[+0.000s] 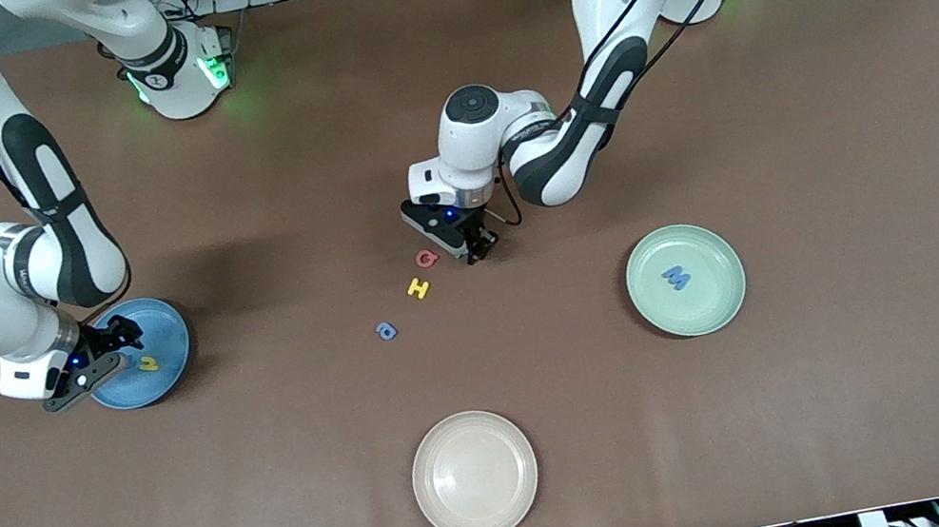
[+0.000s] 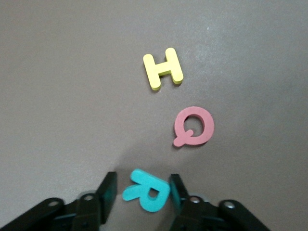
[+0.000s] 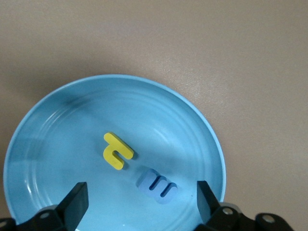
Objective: Sort upper and lower case letters into plates
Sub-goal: 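Carry the teal R onto the green plate with the left gripper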
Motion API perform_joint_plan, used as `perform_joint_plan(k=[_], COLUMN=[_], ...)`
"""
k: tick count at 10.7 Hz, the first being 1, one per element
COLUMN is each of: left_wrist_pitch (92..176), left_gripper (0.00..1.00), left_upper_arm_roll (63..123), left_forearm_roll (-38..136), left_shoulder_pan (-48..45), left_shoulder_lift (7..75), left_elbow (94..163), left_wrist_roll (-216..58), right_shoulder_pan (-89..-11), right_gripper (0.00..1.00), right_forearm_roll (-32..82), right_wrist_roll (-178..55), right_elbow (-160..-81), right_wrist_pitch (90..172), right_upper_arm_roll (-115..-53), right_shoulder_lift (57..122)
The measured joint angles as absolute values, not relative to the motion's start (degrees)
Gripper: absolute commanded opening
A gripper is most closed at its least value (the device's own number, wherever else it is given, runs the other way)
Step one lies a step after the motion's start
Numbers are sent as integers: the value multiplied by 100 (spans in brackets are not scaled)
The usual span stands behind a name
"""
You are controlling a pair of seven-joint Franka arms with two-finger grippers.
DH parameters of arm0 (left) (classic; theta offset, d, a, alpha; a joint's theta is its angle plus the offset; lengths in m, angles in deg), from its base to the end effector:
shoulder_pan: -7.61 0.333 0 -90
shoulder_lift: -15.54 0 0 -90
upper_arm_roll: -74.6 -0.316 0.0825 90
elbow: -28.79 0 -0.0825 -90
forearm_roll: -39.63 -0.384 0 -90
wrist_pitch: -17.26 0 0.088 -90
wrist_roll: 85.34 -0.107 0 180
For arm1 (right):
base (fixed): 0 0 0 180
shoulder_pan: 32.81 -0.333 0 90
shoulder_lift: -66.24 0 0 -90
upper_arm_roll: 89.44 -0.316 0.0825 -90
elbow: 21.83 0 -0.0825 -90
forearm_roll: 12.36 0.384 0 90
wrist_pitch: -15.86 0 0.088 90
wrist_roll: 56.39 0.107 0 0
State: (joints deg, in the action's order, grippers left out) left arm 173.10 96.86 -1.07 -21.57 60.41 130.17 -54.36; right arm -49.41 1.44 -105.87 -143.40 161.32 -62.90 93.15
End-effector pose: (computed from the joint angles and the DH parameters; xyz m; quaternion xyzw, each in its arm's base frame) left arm 0.4193 -0.5248 0.1681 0.9045 -0.4015 0.1360 0.0473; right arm 0.5672 -0.1023 0.2096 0.9638 0.2644 -0.0112 0.0322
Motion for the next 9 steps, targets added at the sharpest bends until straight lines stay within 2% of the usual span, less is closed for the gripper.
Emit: perform_joint_plan(k=[2, 3, 6, 9], left_wrist_pitch=[17307, 17308, 17273, 17093], left_gripper=[22, 19, 19, 19], left_upper_arm_roll=[9674, 9675, 9674, 9771], left_forearm_roll=[-108, -108, -108, -108], left_shoulder_pan=[-2144, -2143, -2086, -1534], left_shoulder_lift=[6020, 6020, 6012, 5948], left_elbow=[13031, 13031, 13028, 13017], left_wrist_roll=[-5436, -5436, -5464, -6032], right_shoulder_pan=[-4860, -4839, -4842, -4852], right_gripper=[100, 100, 100, 100], right_forearm_roll=[144, 146, 149, 199], right_wrist_roll=[-10592, -10595, -10595, -10493], right_elbow=[-14231, -14185, -14075, -13485], right_wrist_pitch=[16133, 16132, 16076, 15407], right_upper_arm_roll=[-6291, -6291, -6389, -6717], right_shoulder_lift=[9482, 9543, 9561, 9560])
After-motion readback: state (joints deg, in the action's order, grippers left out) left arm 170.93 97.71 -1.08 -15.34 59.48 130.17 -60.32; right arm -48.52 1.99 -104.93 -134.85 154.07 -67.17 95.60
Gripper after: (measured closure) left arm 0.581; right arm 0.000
